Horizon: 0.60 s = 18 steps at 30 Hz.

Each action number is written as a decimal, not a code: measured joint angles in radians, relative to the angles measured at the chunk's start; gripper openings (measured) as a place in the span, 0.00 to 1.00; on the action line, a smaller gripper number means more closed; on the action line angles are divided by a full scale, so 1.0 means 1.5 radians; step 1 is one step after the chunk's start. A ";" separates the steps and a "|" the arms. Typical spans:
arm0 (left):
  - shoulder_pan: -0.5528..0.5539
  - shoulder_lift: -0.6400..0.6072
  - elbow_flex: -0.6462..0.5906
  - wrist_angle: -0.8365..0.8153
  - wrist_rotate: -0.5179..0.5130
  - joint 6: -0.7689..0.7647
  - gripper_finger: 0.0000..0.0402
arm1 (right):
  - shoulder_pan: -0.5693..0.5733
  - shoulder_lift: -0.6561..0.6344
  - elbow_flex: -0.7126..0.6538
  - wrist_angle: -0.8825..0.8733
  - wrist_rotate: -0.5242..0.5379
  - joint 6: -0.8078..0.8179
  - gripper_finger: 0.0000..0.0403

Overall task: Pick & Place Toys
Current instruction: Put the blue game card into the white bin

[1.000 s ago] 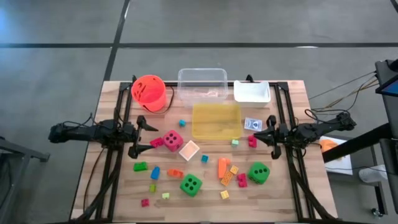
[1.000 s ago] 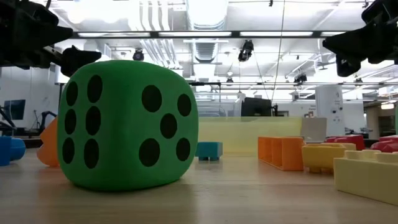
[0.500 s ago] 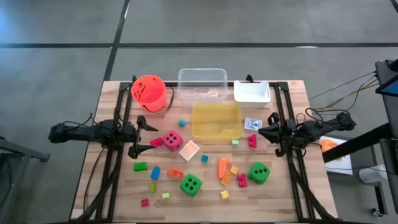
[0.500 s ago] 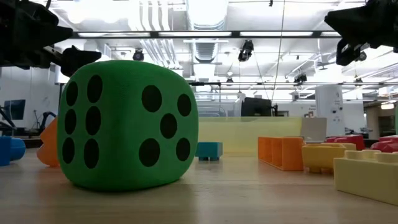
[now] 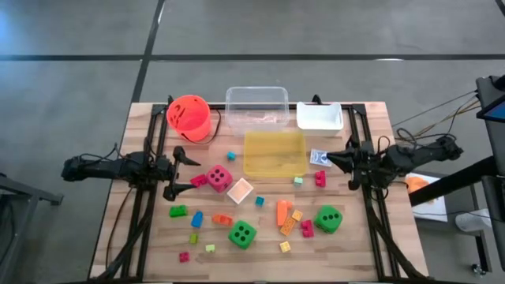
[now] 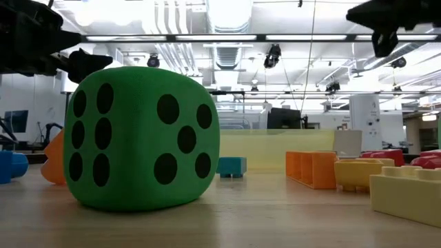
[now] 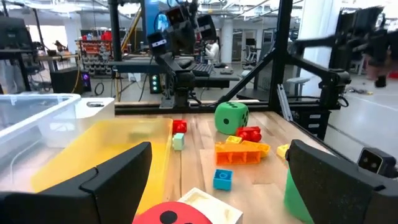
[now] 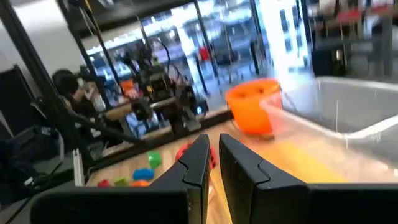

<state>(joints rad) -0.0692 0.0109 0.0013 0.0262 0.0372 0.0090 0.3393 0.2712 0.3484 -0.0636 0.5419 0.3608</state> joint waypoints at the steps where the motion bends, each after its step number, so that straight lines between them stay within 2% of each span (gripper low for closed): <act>1: 0.000 0.000 0.000 0.001 0.000 0.005 0.92 | 0.000 0.019 0.022 -0.021 0.000 0.021 0.08; 7: 0.001 0.000 0.000 0.030 -0.025 -0.028 0.92 | 0.000 0.112 0.129 -0.095 0.001 0.120 0.08; 13: 0.005 0.002 0.005 0.110 -0.035 -0.247 0.92 | 0.000 0.167 0.189 -0.162 0.002 0.224 0.08; 18: 0.006 0.016 0.053 0.076 -0.022 -0.297 0.92 | -0.017 0.170 0.231 -0.329 -0.028 0.305 0.08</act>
<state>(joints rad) -0.0608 0.0351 0.0807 0.1397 0.0048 -0.4365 0.3136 0.5263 0.6942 -0.5567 0.5003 0.8181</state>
